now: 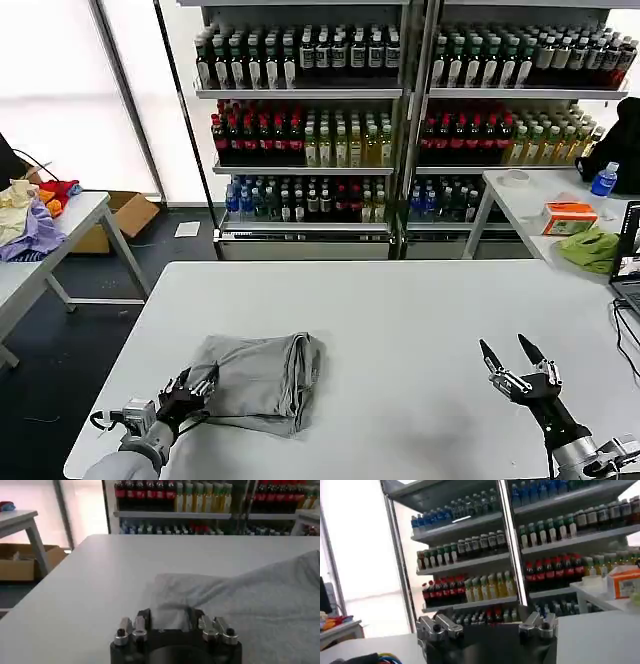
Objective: Fold and organize the clothes.
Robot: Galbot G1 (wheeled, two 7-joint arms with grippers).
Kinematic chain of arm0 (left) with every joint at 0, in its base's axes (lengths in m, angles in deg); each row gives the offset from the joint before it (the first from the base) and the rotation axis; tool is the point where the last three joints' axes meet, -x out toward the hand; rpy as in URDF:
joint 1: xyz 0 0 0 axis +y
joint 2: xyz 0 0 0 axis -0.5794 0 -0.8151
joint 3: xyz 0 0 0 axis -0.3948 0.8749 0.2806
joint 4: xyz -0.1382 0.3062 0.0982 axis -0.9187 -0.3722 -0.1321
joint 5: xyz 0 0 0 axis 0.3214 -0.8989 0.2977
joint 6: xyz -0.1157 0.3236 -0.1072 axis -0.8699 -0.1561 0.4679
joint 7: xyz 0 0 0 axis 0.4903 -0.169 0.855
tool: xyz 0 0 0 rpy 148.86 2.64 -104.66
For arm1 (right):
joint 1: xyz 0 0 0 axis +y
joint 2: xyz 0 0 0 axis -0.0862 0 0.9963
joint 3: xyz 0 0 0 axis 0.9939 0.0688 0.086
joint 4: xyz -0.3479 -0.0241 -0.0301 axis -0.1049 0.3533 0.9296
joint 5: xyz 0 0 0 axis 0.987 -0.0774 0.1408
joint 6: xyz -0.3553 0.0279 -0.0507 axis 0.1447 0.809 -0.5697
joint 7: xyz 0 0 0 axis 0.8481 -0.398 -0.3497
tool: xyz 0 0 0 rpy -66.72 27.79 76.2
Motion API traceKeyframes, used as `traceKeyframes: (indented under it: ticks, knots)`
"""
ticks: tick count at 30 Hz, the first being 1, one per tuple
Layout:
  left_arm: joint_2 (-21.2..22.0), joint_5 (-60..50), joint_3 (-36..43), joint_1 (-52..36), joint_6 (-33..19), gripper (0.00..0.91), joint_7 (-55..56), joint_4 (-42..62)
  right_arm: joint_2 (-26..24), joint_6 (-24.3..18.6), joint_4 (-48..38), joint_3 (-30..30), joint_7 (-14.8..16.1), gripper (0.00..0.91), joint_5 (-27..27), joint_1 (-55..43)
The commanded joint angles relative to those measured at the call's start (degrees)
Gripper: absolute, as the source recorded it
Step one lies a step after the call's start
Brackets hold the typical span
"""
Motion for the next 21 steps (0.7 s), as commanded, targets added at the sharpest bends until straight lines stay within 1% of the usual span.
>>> traceKeyframes:
  ticks: [1,6,9,13,14,16,18,20,21]
  knots:
    - [2.09,-0.16,0.08,1.09,-0.64,0.000,-0.61,0.37,-0.02,-0.08,0.21,0.00,-0.06,0.907,-0.25,0.06]
    - [2.69,2.26,-1.07,0.62,-0.80,0.000,-0.08,0.03,0.00,-0.12,0.32,0.37,-0.21,0.907,-0.34,0.00]
    - [3.49,5.56,-2.45,0.28,-1.31,0.000,0.95,-0.85,0.06,-0.05,0.70,0.69,-0.27,0.907,-0.32,-0.15]
    - [5.31,7.36,-5.09,0.05,-0.55,0.000,1.14,-2.40,0.09,0.01,0.67,1.18,-0.57,0.907,-0.04,-0.40]
    - [6.59,7.61,-5.95,0.05,-0.40,0.000,1.02,-2.89,0.19,-0.04,0.76,1.34,-0.54,0.907,0.00,-0.43]
    - [7.62,7.96,-7.80,0.52,-0.52,0.000,0.49,-3.94,0.38,-0.01,0.81,1.53,-0.67,0.907,-0.04,-0.52]
    - [8.11,8.58,-11.32,1.54,-0.68,0.000,-0.03,-5.17,0.35,0.01,0.81,1.84,-0.86,0.907,-0.09,-0.73]
    - [7.51,8.62,-16.01,2.91,-1.33,0.000,-1.34,-6.10,0.13,0.05,0.94,1.78,-0.90,0.907,-0.15,-0.89]
    - [6.00,9.44,-18.68,3.72,-1.45,0.000,-2.10,-6.76,0.01,0.13,0.97,1.58,-1.04,0.907,-0.31,-1.02]
